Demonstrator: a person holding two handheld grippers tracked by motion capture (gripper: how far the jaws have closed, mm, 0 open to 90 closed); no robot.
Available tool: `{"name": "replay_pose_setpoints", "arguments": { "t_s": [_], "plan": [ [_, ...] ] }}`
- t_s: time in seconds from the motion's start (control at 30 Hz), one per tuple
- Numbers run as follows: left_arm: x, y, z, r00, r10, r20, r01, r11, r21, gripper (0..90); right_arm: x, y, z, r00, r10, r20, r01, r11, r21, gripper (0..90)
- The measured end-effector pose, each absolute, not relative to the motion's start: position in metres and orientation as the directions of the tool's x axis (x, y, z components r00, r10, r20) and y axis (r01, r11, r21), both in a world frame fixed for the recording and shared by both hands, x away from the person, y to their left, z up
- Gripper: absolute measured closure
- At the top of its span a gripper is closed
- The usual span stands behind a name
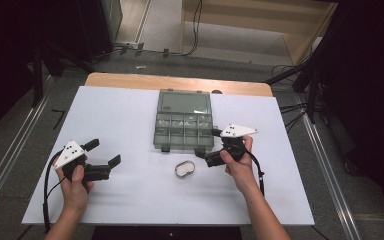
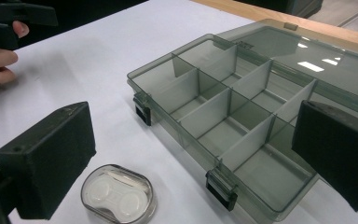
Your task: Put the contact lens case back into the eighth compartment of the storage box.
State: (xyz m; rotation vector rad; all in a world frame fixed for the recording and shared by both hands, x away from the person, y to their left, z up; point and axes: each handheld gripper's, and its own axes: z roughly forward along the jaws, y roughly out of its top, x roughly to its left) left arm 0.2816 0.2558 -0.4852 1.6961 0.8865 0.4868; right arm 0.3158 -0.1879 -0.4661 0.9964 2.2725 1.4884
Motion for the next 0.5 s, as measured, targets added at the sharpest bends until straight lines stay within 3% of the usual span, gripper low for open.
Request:
{"name": "replay_pose_setpoints", "arguments": {
  "t_s": [0.5],
  "plan": [
    [0.262, 0.277, -0.488, 0.614, 0.783, -0.102, 0.311, -0.120, 0.943, 0.0, 0.311, -0.174, -0.458, -0.773, 0.621, 0.130, 0.391, 0.305, 0.868, 0.0]
  ]
}}
